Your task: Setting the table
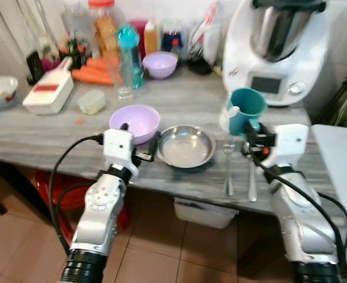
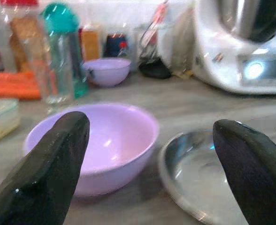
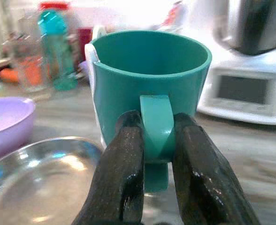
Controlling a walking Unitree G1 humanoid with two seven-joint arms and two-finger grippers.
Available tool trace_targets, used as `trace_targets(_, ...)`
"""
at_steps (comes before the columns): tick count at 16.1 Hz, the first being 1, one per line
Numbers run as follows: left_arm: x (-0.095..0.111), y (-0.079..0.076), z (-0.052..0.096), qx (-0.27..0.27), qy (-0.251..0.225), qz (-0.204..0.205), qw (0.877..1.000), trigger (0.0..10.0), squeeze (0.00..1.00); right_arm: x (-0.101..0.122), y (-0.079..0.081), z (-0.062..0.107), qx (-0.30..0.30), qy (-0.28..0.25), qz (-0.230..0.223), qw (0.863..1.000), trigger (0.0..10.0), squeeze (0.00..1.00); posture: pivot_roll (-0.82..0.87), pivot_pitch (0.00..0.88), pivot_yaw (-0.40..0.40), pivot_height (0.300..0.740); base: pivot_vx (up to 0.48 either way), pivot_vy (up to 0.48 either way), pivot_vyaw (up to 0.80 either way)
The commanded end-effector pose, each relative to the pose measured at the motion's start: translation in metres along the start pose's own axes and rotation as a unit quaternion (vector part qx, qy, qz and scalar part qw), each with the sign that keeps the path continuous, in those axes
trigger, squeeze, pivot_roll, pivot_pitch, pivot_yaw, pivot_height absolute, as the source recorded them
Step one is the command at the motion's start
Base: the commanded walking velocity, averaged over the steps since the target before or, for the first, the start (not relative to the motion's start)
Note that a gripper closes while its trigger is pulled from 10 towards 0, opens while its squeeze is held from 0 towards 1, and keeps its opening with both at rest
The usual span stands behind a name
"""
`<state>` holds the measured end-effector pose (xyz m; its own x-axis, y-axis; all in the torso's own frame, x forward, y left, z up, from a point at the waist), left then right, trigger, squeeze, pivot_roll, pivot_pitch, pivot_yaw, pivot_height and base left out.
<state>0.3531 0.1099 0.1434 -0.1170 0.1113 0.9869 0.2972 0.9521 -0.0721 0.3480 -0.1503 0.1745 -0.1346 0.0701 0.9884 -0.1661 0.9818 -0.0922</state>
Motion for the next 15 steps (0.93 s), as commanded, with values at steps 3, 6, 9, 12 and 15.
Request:
trace_targets(3,-0.002,-0.007,0.015,-0.025,0.003,-0.015,1.0,10.0,0.0,0.011,-0.005,-0.001,0.001,-0.019,0.019,1.0,10.0,0.0,-0.08,0.068,0.031,0.74,0.0,0.0,0.0)
trace_targets(6,-0.011,-0.007,0.032,-0.047,0.021,-0.034,0.998,10.0,0.0,0.013,-0.009,-0.003,0.01,-0.023,0.048,0.999,10.0,0.0,-0.07,0.073,0.026,0.74,0.0,0.0,0.0)
trace_targets(9,-0.02,-0.008,0.048,-0.072,0.041,-0.046,0.995,10.0,0.0,0.013,-0.018,-0.011,0.013,-0.026,0.079,0.996,10.0,0.0,-0.06,0.086,0.019,0.74,0.0,0.0,0.0)
trace_targets(12,-0.018,-0.018,0.053,-0.1,0.039,-0.041,0.993,10.0,0.0,0.01,-0.025,-0.023,0.007,-0.021,0.08,0.997,10.0,0.0,-0.05,0.103,0.018,0.74,0.0,0.0,0.0)
trace_targets(15,-0.015,-0.027,0.056,-0.121,0.039,-0.046,0.991,10.0,0.0,0.01,-0.027,-0.037,0.013,-0.022,0.093,0.995,10.0,0.0,-0.04,0.122,0.019,0.74,0.0,0.0,0.0)
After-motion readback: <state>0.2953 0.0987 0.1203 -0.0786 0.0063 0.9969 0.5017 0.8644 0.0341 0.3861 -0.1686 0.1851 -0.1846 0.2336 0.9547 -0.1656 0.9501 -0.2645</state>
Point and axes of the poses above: a point about 5 cm out from each wrist's last joint towards the gripper, its own z axis pointing back from the gripper into the wrist, its own x axis along the axis of the wrist's last joint, y = z × x, the point moved 5 cm from there along -z, pointing out of the wrist towards the gripper, and after that the axes turned 5 degrees about z, right-handed, at the moved point
